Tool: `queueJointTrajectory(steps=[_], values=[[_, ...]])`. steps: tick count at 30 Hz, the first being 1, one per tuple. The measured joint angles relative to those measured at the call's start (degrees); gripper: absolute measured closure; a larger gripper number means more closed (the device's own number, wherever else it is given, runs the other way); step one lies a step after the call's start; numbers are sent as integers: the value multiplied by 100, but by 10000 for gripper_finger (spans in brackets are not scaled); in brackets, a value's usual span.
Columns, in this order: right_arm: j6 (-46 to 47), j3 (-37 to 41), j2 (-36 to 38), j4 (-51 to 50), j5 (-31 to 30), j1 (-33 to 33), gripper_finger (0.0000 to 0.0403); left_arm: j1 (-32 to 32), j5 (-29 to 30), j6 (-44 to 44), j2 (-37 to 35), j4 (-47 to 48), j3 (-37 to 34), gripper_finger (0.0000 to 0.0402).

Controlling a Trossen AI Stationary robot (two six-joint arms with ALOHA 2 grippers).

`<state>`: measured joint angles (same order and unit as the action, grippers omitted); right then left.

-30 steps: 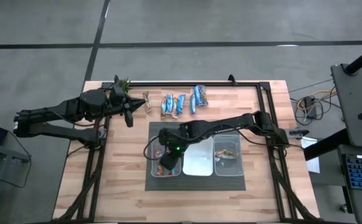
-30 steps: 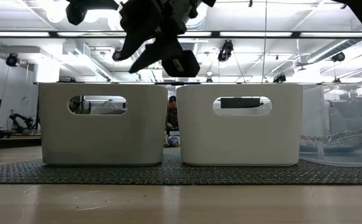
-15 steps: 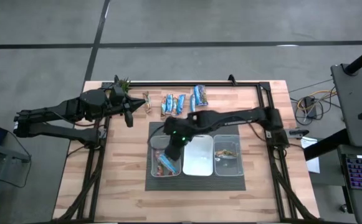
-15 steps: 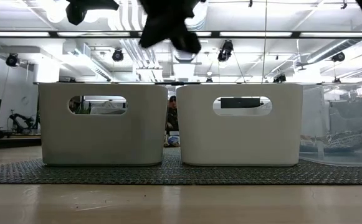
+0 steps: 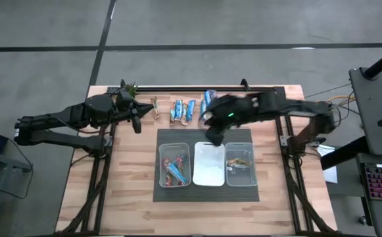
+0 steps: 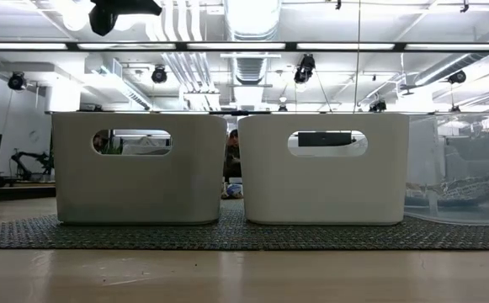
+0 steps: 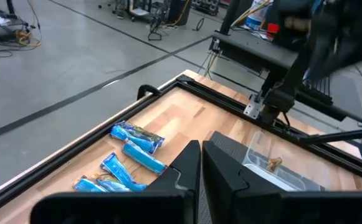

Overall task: Pick and place Granola Bars by type
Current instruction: Put the orange granola bar into the transparent bin

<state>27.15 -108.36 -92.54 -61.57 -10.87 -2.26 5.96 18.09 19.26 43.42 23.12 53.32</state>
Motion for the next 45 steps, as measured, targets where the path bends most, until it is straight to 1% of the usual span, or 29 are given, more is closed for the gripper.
queueJointTrajectory(steps=[3,7,11,13,17,21,24,27,30,32,34,36,40,45], values=[[-105,139,487,-44,-246,103,394,0,2,64,31,10,8,401],[-152,503,1107,-111,-373,326,394,0,0,-9,175,26,195,393],[-96,951,1663,-128,-446,528,394,7,43,-223,475,149,594,352],[-72,1175,1907,-117,-446,602,394,10,225,-283,680,344,859,325],[-57,1604,2308,-78,-457,698,394,67,543,-329,1168,992,1508,275],[1,1957,2629,-57,-655,718,394,264,753,-286,1763,1853,2387,245],[116,2192,2826,-59,-731,737,394,432,954,-266,2256,2438,3128,238],[150,2431,2984,-53,-735,737,394,675,999,-264,2744,2914,3820,236],[258,2643,3125,-54,-732,737,394,935,996,-202,3187,3285,4328,236],[279,2766,3207,-47,-732,737,394,1115,992,84,3453,3548,4577,236],[290,2882,3274,-40,-732,737,394,1299,972,502,3685,3823,4744,236],[291,2980,3334,-40,-731,737,394,1487,910,677,3862,4031,4833,236],[292,3114,3421,-31,-730,736,394,1849,779,1246,4139,4381,4826,236],[304,3299,3497,-25,-728,734,394,2205,705,1654,4505,4784,4745,236]])
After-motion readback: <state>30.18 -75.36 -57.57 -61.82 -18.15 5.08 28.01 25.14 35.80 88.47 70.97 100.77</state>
